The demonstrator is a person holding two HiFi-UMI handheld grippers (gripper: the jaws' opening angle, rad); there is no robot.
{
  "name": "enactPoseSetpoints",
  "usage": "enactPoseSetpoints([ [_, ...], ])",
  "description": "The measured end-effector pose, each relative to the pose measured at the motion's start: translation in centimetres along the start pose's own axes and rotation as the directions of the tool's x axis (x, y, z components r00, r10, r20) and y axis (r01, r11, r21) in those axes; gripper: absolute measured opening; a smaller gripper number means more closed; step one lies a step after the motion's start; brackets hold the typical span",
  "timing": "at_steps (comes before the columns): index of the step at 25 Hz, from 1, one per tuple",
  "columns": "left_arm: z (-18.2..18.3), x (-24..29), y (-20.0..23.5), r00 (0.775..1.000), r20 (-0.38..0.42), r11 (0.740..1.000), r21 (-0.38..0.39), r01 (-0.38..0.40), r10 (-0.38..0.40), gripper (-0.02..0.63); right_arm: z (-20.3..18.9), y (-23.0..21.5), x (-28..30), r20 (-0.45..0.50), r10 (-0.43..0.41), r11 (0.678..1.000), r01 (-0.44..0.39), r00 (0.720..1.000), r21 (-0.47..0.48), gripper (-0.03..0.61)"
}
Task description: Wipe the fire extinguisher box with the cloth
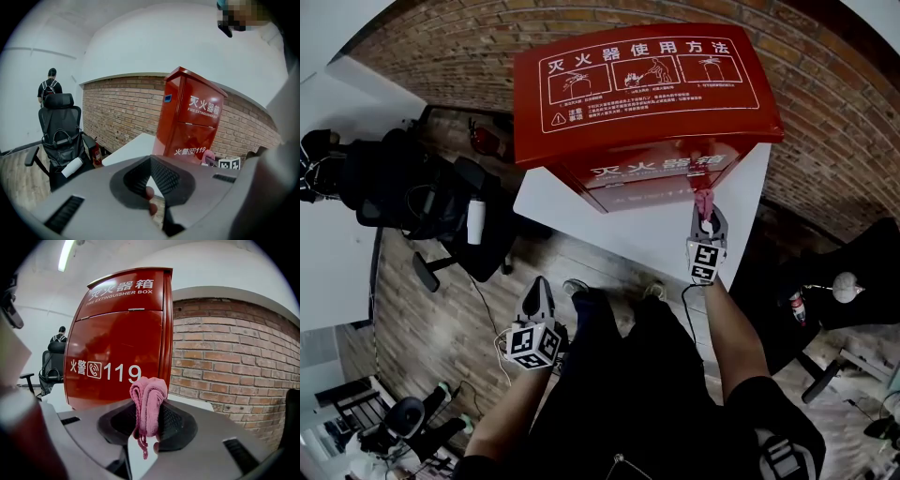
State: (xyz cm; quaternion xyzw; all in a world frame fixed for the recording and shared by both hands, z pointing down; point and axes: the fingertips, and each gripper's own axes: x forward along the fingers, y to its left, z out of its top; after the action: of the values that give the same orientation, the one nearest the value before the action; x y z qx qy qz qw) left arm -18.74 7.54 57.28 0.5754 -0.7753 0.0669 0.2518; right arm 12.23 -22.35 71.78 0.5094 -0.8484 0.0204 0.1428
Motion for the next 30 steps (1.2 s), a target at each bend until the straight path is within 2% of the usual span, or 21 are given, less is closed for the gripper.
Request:
enactPoseSetpoints([
  [30, -1.4, -3.3, 4.5, 0.998, 0.019, 0.996, -0.071, -0.059, 0.06, 0.028, 1.4, 10.8, 0.1, -0.003, 0.154, 0.988, -0.154, 0.988, -0.008, 0.111],
])
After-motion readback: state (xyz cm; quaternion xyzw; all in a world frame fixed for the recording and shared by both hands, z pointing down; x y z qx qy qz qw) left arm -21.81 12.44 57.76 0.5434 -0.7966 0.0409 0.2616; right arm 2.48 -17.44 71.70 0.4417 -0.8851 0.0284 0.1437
